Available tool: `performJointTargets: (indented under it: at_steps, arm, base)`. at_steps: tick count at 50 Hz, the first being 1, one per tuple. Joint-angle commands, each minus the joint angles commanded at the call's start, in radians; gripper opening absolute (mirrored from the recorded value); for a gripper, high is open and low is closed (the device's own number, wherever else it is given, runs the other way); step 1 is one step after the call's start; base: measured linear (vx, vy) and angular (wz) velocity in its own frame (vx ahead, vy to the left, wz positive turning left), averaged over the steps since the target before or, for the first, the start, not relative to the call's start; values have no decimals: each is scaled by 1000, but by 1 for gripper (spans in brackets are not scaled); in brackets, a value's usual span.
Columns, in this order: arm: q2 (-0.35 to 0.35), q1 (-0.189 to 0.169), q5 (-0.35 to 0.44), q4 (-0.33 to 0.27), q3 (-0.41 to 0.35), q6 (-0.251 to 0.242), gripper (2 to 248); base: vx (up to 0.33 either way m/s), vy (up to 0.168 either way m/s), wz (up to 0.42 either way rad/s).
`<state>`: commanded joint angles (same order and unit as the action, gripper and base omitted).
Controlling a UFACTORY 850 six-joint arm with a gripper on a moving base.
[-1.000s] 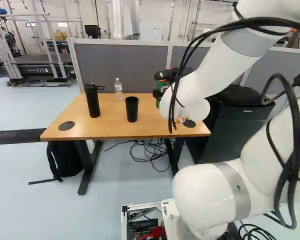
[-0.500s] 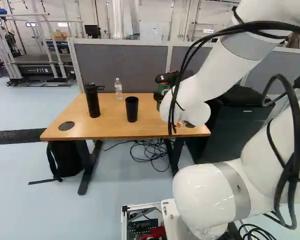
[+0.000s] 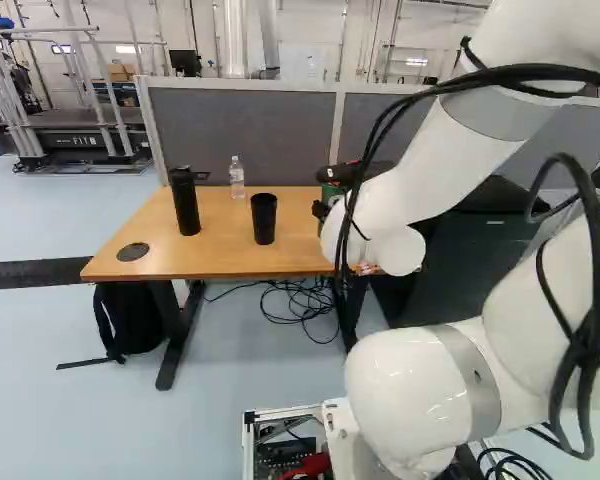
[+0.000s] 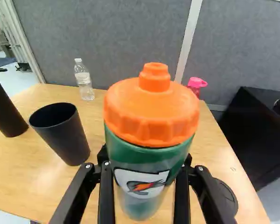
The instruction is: Pick up the green bottle from the table
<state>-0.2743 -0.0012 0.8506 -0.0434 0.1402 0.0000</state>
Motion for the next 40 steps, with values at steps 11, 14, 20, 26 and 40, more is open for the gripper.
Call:
performJointTargets:
  at_steps: [11,14,20,26,40]
  arm:
    - [-3,1,13,25,-31,0,113]
    - [-4,1,16,31,-38,0,113]
    - [-4,1,19,38,-47,0,113]
    - [-5,1,22,42,-52,0,113]
    - [-5,1,22,43,-53,0,113]
  base:
    - [0,0,0]
    - [0,0,0]
    - [0,0,0]
    - [0,0,0]
    - [0,0,0]
